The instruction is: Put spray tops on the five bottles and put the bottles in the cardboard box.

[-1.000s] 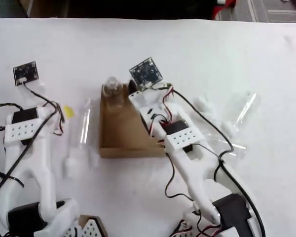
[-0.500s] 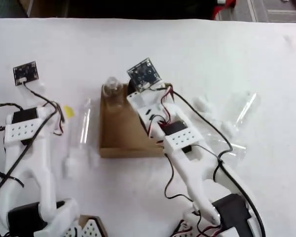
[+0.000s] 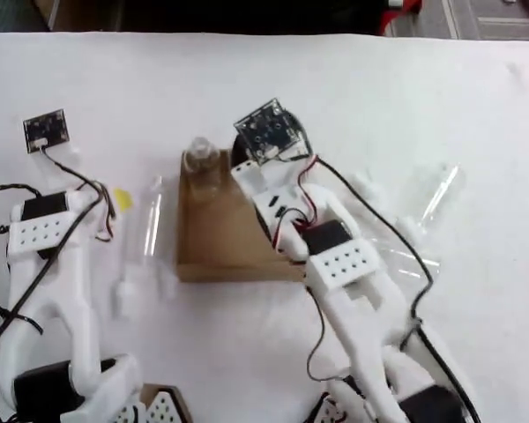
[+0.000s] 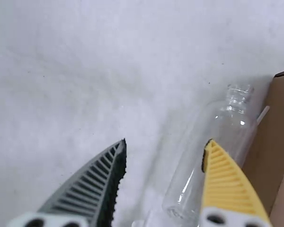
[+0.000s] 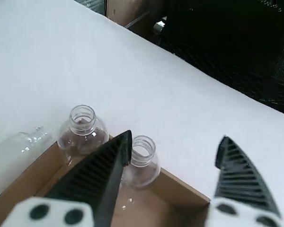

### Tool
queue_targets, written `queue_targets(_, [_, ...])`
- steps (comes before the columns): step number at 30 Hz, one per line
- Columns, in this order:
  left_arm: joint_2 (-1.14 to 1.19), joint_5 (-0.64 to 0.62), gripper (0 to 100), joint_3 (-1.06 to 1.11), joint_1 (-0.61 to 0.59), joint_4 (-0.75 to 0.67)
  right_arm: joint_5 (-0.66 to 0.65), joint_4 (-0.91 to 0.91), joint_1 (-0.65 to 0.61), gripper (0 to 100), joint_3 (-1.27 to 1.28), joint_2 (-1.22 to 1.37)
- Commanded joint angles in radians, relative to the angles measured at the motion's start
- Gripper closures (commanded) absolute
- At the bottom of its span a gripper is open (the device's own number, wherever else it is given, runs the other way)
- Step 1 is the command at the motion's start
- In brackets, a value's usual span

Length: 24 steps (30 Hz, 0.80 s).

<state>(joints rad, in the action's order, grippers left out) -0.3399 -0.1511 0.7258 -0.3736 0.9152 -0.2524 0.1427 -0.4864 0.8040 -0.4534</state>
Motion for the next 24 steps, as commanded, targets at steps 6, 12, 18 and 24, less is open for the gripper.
queue_targets(6, [-0.031, 0.057, 75, -0.008, -0.005, -0.012, -0.006, 0.453, 0.102, 68.0, -0.023, -0.449])
queue_targets(12, [-0.031, 0.11, 75, -0.055, -0.005, 0.044, -0.006, 0.677, 0.277, 75.0, 0.049, -0.634])
queue_targets(18, [-0.031, 0.229, 75, -0.218, -0.005, 0.293, 0.118, 0.576, 0.377, 96.3, 0.347, -0.759])
queue_targets(24, [-0.03, 0.379, 75, -0.379, 0.03, 0.529, 0.084, 0.366, 0.38, 90.6, 0.58, -0.825])
